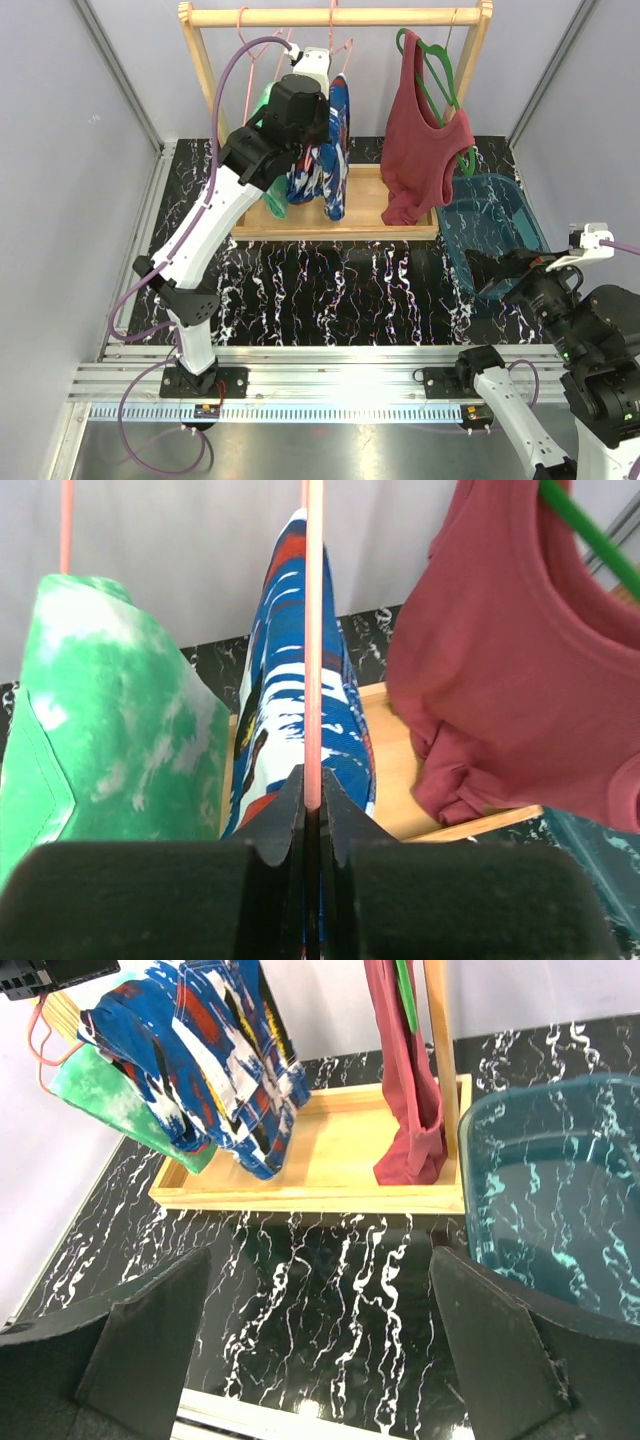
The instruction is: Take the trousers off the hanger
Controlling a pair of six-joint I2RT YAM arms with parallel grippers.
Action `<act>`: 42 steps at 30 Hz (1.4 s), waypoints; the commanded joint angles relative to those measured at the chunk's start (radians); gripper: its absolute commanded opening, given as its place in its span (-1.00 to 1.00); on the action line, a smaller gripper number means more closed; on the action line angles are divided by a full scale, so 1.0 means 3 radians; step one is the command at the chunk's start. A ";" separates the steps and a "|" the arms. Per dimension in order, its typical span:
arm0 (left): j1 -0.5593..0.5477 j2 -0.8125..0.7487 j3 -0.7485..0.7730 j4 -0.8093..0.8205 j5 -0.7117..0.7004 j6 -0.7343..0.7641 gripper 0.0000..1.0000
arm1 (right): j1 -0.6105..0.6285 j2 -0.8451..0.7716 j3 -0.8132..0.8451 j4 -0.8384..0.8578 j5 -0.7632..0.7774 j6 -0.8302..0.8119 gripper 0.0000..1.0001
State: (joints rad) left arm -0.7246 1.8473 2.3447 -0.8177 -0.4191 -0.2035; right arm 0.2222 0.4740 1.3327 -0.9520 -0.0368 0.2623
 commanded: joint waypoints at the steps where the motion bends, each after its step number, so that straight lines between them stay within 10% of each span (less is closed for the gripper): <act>1: 0.0002 -0.0272 0.0319 0.0736 0.0062 -0.0047 -1.00 | 0.0016 0.0138 0.0144 0.0258 0.0015 -0.0143 0.99; 22: -0.0852 -0.1515 -0.1112 0.0799 -0.0709 -0.1325 -1.00 | 0.0082 0.1687 0.0482 0.1168 -0.1375 -0.0496 0.99; 42: -0.1251 -0.1459 -0.1307 0.0726 -0.1375 -0.2164 -1.00 | 0.2506 0.1631 -0.1471 0.3135 0.0924 -0.1027 0.99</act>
State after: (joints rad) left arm -1.0943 1.4315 1.8988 -0.7837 -0.7349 -0.8108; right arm 0.9157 0.9470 0.9268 -0.2367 0.0559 0.0010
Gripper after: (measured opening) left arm 0.034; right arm 0.993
